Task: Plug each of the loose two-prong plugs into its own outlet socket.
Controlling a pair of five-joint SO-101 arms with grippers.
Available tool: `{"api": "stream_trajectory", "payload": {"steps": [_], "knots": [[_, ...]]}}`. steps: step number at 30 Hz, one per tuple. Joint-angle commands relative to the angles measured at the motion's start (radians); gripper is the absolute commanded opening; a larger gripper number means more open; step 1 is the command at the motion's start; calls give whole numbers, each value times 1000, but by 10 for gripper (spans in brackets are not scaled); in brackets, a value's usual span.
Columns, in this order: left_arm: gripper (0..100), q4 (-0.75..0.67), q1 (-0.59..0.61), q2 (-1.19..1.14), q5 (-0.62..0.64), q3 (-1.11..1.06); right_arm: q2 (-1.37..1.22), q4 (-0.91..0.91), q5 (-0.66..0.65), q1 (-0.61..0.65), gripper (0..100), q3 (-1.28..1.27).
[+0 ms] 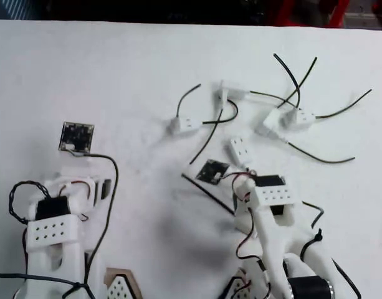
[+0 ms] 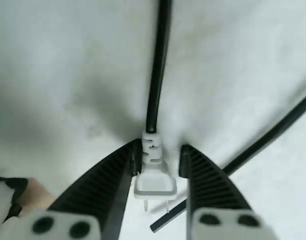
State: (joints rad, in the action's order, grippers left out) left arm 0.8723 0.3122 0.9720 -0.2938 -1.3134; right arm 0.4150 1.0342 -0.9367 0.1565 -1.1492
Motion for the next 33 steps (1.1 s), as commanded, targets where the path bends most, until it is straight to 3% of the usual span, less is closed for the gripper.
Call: {"api": "stream_trajectory", "payload": {"steps": [1, 8, 14, 18, 23, 27, 33], "knots": [[257, -15, 4, 30, -9, 3, -1, -62, -11, 8, 17, -35], [257, -15, 4, 30, -11, 3, 8, -56, 14, 119, 19, 21], [257, -15, 4, 30, -11, 3, 7, -62, 285, 337, 18, 178], [257, -15, 4, 30, -11, 3, -1, -93, 391, 461, 18, 255], [257, -15, 4, 30, -11, 3, -44, -170, 413, 487, 24, 267], [257, -15, 2, 30, -11, 3, -136, -154, 445, 479, 122, 321], [257, -15, 2, 30, -11, 3, -163, 42, 506, 481, 162, 466]]}}
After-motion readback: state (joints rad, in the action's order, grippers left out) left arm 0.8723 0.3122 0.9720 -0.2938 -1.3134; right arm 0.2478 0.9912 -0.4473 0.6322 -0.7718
